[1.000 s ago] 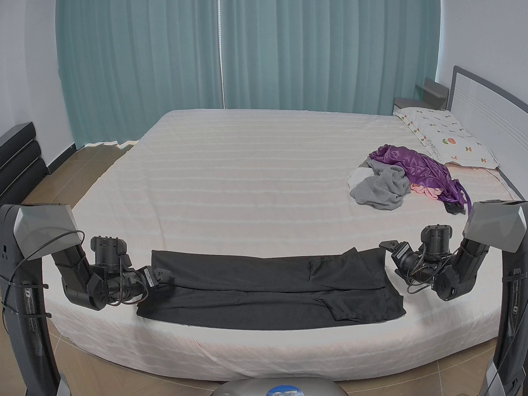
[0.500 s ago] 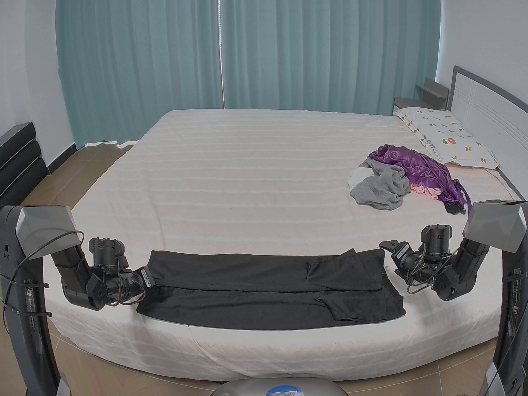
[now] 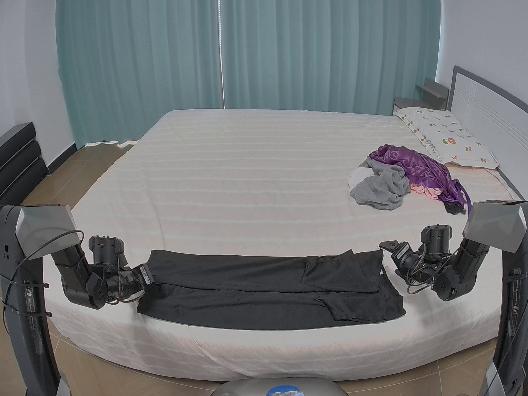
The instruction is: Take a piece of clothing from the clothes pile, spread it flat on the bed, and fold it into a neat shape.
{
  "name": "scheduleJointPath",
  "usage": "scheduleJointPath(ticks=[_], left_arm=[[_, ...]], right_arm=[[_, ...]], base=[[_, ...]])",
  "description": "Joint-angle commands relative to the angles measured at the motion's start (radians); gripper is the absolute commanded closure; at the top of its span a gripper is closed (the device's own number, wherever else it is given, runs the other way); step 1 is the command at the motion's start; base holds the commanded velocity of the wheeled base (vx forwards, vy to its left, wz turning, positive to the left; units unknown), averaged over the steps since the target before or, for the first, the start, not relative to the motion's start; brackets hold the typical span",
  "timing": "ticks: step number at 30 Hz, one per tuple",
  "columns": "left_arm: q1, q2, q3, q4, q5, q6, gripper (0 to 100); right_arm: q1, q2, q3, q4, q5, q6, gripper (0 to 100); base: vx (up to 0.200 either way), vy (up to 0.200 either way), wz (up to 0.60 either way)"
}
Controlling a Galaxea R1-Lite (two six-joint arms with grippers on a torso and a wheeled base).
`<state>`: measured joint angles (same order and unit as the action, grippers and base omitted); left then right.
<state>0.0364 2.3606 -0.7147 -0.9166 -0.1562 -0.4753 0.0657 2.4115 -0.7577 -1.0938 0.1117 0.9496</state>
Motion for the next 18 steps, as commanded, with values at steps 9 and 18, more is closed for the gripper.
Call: scheduleJointPath(ticks=[9, 18], left_arm=[[-0.001, -0.049, 0.018, -0.005, -0.014, -0.101, 0], [0.014, -0.089, 0.017, -0.005, -0.034, -0.167, 0]], right_arm=[[0.063, -0.034, 0.081, 0.000, 0.040, -0.114, 0], [0.054, 0.023, 0.078, -0.001, 0.094, -0.262, 0]], base=[[0.000, 0.000, 0.00], [0.000, 0.000, 0.00]])
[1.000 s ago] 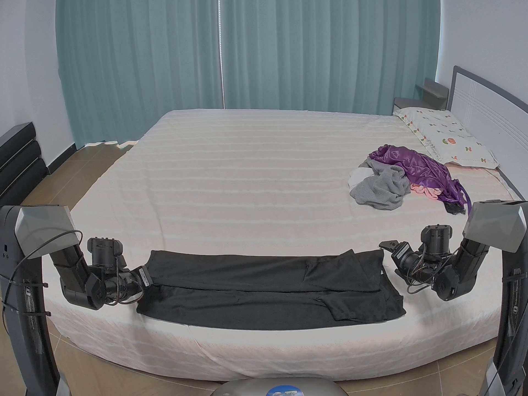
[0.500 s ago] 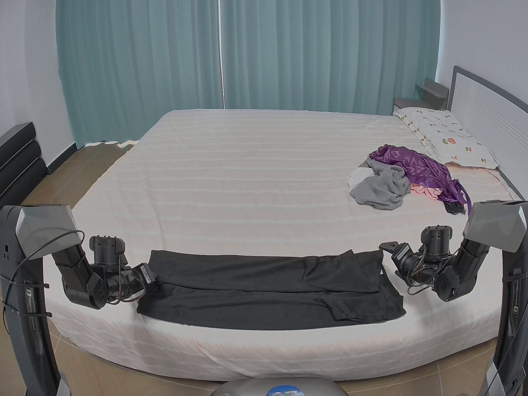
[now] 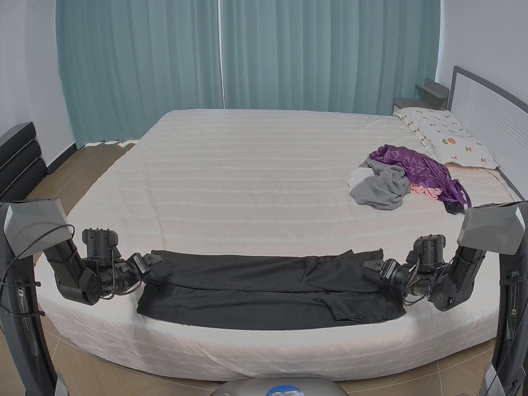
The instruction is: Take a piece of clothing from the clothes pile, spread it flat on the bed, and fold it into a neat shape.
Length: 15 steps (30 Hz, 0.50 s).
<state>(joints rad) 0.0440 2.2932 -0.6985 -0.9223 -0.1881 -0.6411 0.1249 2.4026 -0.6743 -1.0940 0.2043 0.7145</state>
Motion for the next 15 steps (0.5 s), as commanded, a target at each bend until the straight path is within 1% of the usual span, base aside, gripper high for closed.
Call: scheduleJointPath(ticks=[1, 2, 4, 5, 8, 9, 15], left_arm=[[0.007, -0.021, 0.001, 0.000, -0.002, -0.002, 0], [0.007, -0.021, 0.001, 0.000, -0.002, -0.002, 0], [0.007, -0.021, 0.001, 0.000, -0.002, -0.002, 0], [0.005, -0.017, 0.001, 0.000, -0.002, 0.000, 0], [0.004, -0.014, 0.001, -0.001, -0.001, 0.000, 0], [0.004, -0.014, 0.001, -0.001, -0.001, 0.000, 0], [0.002, -0.014, -0.001, -0.001, -0.001, 0.000, 0]], right_arm=[[-0.008, 0.040, -0.005, -0.001, 0.003, -0.055, 0], [-0.010, 0.044, -0.005, -0.003, 0.003, -0.075, 0], [-0.010, 0.044, -0.005, -0.003, 0.003, -0.075, 0], [-0.008, 0.049, 0.004, -0.003, 0.003, -0.101, 0], [-0.007, 0.050, 0.009, -0.001, 0.003, -0.110, 0], [-0.008, 0.050, 0.010, -0.001, 0.003, -0.118, 100], [-0.010, 0.043, 0.010, 0.000, -0.006, -0.128, 100]], base=[[0.000, 0.000, 0.00], [0.000, 0.000, 0.00], [0.000, 0.000, 0.00], [0.000, 0.000, 0.00], [0.000, 0.000, 0.00], [0.000, 0.000, 0.00], [0.000, 0.000, 0.00]])
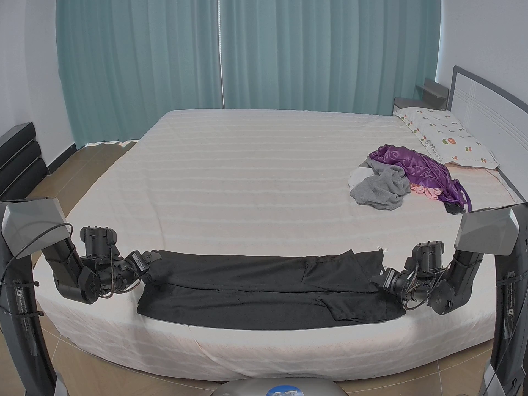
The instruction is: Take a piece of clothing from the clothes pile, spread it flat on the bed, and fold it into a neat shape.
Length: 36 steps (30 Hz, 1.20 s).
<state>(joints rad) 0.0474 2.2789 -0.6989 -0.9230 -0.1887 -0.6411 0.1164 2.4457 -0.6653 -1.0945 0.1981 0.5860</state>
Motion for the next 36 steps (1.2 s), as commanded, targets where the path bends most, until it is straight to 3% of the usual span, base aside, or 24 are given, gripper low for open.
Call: scheduleJointPath(ticks=[1, 11, 12, 22, 33, 36], left_arm=[[-0.001, 0.001, -0.001, 0.000, 0.000, 0.000, 0], [-0.003, 0.001, -0.010, 0.000, 0.000, -0.002, 0], [-0.003, 0.002, -0.013, 0.000, 0.000, -0.002, 0], [-0.009, 0.062, -0.091, 0.001, 0.015, 0.000, 0], [-0.024, 0.143, -0.195, 0.009, 0.075, -0.006, 0], [-0.023, 0.137, -0.195, 0.009, 0.074, -0.046, 0]], right_arm=[[-0.009, -0.002, 0.000, 0.004, 0.000, 0.002, 100], [-0.041, 0.004, -0.011, 0.010, 0.000, 0.002, 100], [-0.041, 0.006, -0.011, 0.010, 0.000, 0.002, 0], [-0.044, -0.004, -0.020, 0.005, 0.003, 0.018, 0], [-0.073, -0.004, -0.092, 0.011, 0.000, 0.156, 0], [-0.066, -0.007, -0.108, 0.013, 0.000, 0.184, 0]], base=[[0.000, 0.000, 0.00], [0.000, 0.000, 0.00], [0.000, 0.000, 0.00], [0.000, 0.000, 0.00], [0.000, 0.000, 0.00], [0.000, 0.000, 0.00]])
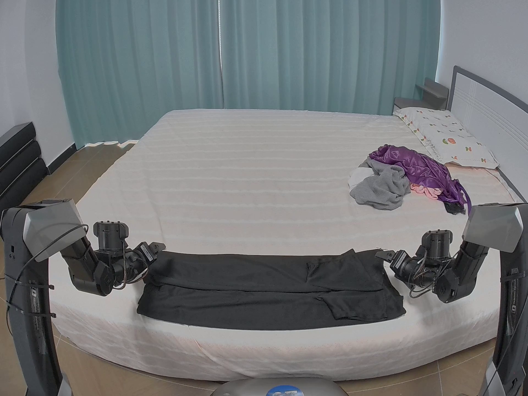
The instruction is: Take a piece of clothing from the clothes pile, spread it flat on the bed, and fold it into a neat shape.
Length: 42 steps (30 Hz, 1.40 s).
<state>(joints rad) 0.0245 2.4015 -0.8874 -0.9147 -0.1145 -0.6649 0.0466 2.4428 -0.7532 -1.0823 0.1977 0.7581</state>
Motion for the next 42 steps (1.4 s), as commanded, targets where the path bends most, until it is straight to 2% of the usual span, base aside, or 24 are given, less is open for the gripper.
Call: scheduleJointPath(ticks=[1, 4, 11, 22, 24, 26, 29, 37, 42], left_arm=[[0.002, 0.013, -0.007, 0.002, -0.004, -0.044, 0], [0.011, 0.007, -0.008, 0.002, -0.013, -0.094, 0], [0.023, -0.002, 0.013, -0.004, -0.013, -0.099, 0], [0.022, -0.004, 0.022, -0.006, -0.013, -0.099, 0], [0.022, -0.004, 0.022, -0.004, -0.013, -0.099, 0], [0.022, -0.004, 0.021, -0.006, -0.013, -0.099, 0], [0.022, -0.004, 0.022, -0.006, -0.013, -0.099, 0], [0.022, -0.004, 0.022, -0.006, -0.013, -0.099, 0], [0.022, -0.004, 0.021, -0.006, -0.013, -0.099, 0]], right_arm=[[0.009, -0.007, -0.023, 0.002, 0.000, 0.020, 0], [0.029, -0.014, -0.037, 0.033, 0.000, 0.021, 0], [0.049, 0.007, -0.126, 0.167, 0.002, 0.012, 0], [0.078, 0.013, -0.123, 0.160, 0.016, -0.031, 0], [0.087, 0.016, -0.117, 0.160, 0.014, -0.046, 0], [0.093, 0.027, -0.114, 0.162, 0.012, -0.098, 0], [0.091, 0.036, -0.114, 0.159, 0.000, -0.137, 0], [0.019, -0.074, -0.058, 0.156, 0.003, -0.131, 0], [0.022, -0.110, -0.023, 0.156, 0.012, -0.123, 0]], base=[[0.000, 0.000, 0.00], [0.000, 0.000, 0.00], [0.000, 0.000, 0.00], [0.000, 0.000, 0.00], [0.000, 0.000, 0.00], [0.000, 0.000, 0.00], [0.000, 0.000, 0.00], [0.000, 0.000, 0.00], [0.000, 0.000, 0.00]])
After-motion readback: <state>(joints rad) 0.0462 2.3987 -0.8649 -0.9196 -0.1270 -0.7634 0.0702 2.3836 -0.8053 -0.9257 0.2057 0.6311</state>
